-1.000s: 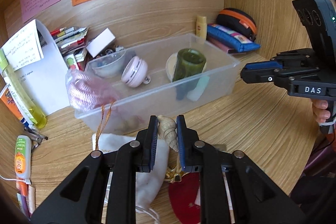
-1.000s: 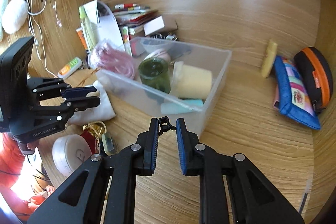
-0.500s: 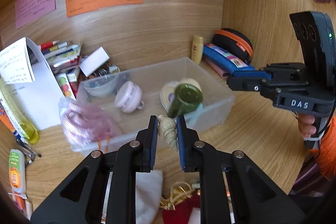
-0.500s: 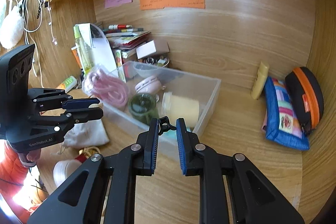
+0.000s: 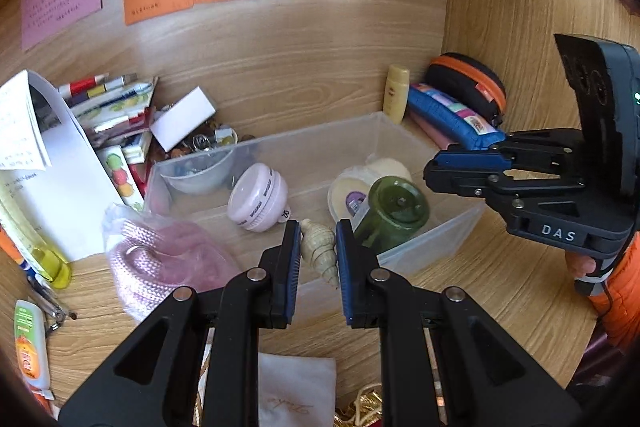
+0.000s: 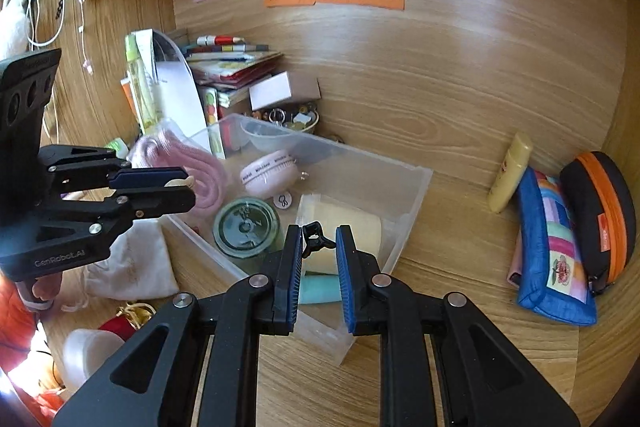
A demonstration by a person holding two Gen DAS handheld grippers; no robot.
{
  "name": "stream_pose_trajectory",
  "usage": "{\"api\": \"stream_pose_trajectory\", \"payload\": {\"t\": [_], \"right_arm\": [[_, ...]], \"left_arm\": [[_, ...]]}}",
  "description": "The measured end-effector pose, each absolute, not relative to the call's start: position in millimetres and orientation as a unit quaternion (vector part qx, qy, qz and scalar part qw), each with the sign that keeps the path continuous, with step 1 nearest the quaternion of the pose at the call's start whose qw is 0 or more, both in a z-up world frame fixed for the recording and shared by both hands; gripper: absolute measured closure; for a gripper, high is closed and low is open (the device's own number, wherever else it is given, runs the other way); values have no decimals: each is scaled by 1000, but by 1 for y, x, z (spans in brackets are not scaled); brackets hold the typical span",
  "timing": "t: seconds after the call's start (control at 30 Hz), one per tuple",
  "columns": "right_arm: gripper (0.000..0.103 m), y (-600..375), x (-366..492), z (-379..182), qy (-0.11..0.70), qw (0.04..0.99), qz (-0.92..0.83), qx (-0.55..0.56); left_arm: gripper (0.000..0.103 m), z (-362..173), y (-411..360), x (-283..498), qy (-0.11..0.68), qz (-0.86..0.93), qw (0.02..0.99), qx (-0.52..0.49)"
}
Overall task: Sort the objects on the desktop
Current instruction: 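Carry the seashell over the clear box and open the left tool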
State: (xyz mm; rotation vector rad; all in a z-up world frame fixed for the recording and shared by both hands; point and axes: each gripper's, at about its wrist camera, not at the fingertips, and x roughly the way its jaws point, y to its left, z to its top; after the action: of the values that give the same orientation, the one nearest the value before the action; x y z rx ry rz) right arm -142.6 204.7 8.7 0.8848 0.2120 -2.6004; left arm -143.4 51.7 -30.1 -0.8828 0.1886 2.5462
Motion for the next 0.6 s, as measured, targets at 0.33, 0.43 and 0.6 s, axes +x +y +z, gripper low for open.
{"api": "stream_pose_trajectory", "payload": {"t": [0.33,0.43,0.6], "right_arm": [[88,208,-145,-1,89,184,-927,316],[88,206,-144,-2,103,177,-929,310],[88,202,-142,-2,120,168,-931,301]], "left_arm": [[86,-42,55,-148,74,916,217,-329],[86,-42,54,-147,73,917,214,-327],[85,-43,50,-148,69,919,209,-327]]}}
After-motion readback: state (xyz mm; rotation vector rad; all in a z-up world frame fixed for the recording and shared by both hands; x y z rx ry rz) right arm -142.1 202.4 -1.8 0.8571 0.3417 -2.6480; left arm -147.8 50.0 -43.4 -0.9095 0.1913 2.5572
